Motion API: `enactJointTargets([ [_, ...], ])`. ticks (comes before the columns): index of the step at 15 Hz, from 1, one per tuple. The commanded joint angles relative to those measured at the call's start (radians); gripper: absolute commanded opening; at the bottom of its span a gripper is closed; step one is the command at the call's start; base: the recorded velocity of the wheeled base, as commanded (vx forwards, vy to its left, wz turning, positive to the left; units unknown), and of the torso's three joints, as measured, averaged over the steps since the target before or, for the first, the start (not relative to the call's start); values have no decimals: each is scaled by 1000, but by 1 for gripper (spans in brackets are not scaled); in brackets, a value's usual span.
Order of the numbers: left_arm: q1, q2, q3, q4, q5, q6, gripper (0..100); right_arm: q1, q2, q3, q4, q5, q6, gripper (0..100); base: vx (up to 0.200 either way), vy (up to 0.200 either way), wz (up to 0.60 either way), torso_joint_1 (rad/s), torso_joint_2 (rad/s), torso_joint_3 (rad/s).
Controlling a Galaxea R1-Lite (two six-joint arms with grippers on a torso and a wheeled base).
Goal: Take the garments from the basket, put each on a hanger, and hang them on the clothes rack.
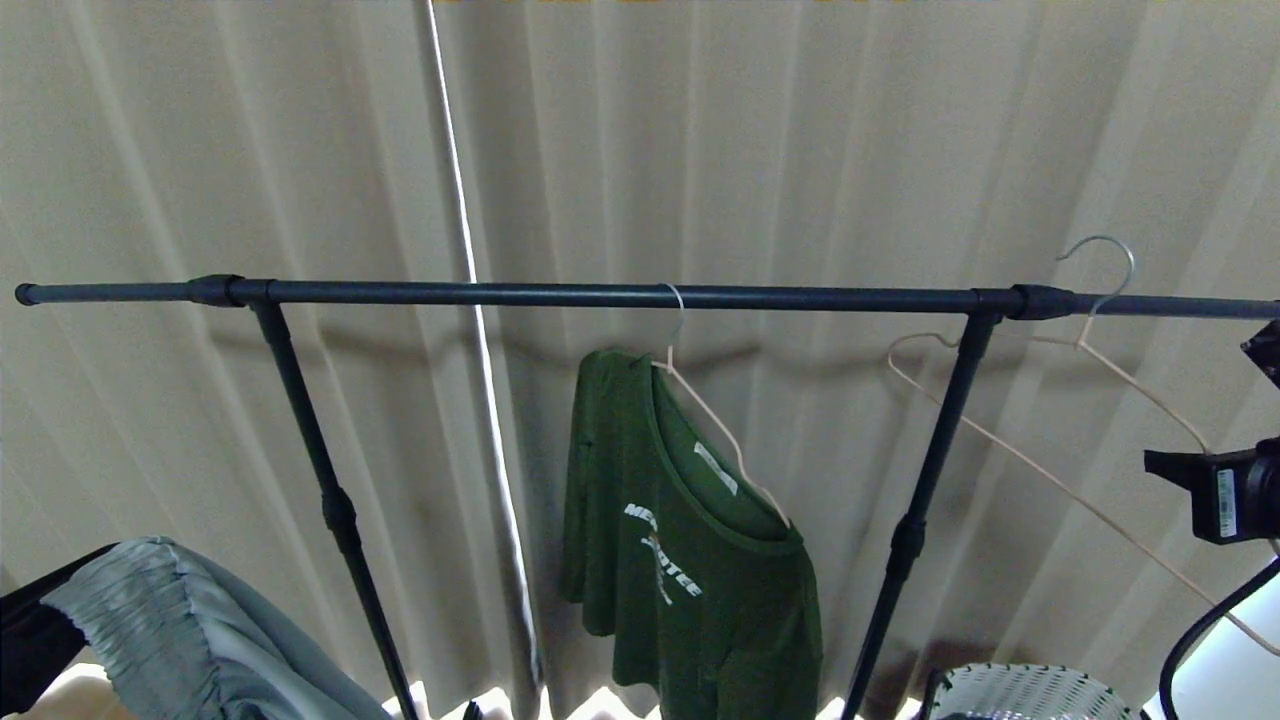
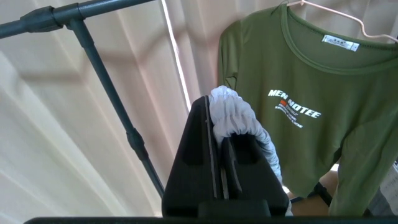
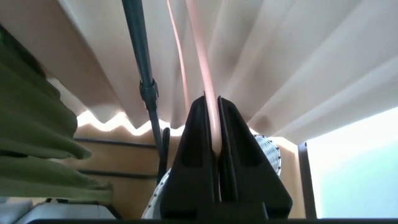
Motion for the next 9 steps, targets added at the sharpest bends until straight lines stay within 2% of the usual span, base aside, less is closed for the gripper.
enactJointTargets([
  [1, 0, 2, 0, -1, 0, 0, 0, -17, -85, 42, 0, -2, 0, 0, -200, 0, 0, 7, 2, -2],
  [4, 3, 3, -2, -1, 1, 0, 0, -17, -166, 97, 6, -2, -3, 0, -200, 0, 0, 14, 2, -1],
  [9, 3, 3, 0, 1, 1, 0, 0, -19, -195, 150, 4, -2, -1, 0, -200, 0, 0, -1, 1, 5],
])
